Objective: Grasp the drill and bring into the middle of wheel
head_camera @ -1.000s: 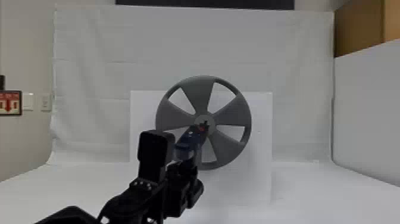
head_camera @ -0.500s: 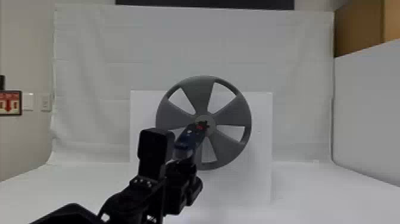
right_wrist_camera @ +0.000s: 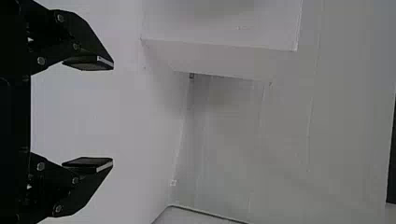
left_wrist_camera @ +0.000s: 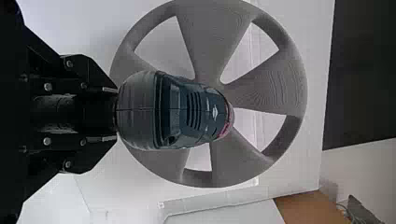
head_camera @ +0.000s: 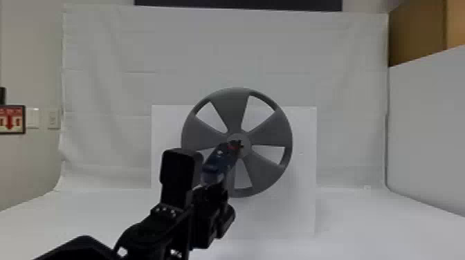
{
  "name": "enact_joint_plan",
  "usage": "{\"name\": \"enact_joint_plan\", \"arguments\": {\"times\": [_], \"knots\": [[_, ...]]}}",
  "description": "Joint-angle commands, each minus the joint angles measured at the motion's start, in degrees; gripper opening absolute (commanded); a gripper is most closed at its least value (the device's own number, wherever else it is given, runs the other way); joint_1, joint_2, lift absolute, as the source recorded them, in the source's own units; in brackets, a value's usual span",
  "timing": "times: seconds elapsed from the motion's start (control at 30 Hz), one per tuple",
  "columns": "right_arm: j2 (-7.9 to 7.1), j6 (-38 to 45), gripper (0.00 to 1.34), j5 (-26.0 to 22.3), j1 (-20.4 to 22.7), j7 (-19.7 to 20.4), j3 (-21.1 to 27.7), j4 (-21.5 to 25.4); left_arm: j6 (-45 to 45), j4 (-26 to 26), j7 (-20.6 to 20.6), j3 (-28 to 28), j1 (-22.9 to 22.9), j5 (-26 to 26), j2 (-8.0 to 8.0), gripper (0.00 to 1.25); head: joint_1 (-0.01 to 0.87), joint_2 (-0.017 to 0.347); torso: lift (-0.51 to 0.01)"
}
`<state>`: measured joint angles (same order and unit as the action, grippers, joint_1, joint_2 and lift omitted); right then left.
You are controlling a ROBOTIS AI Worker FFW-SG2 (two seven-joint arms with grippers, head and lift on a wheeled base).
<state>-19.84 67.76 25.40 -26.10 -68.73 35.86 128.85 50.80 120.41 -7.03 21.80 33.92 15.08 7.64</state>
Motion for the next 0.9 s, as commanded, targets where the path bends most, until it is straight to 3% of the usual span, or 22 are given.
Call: {"name": "enact_joint_plan", "arguments": {"times": [0.0,0.87], "knots": [[-0.02,0.09,0.81,0.0,0.0,0.0,-0.08,0.0,0.0,-0.09,0.0,0.0,0.01,-0.05,0.0,0.03,0.0,0.0,-0.406],[-0.2,0.18,0.81,0.26,-0.27,0.0,-0.44,0.0,0.0,-0.26,0.09,0.0,0.1,-0.14,0.0,0.03,0.0,0.0,-0.406]]}}
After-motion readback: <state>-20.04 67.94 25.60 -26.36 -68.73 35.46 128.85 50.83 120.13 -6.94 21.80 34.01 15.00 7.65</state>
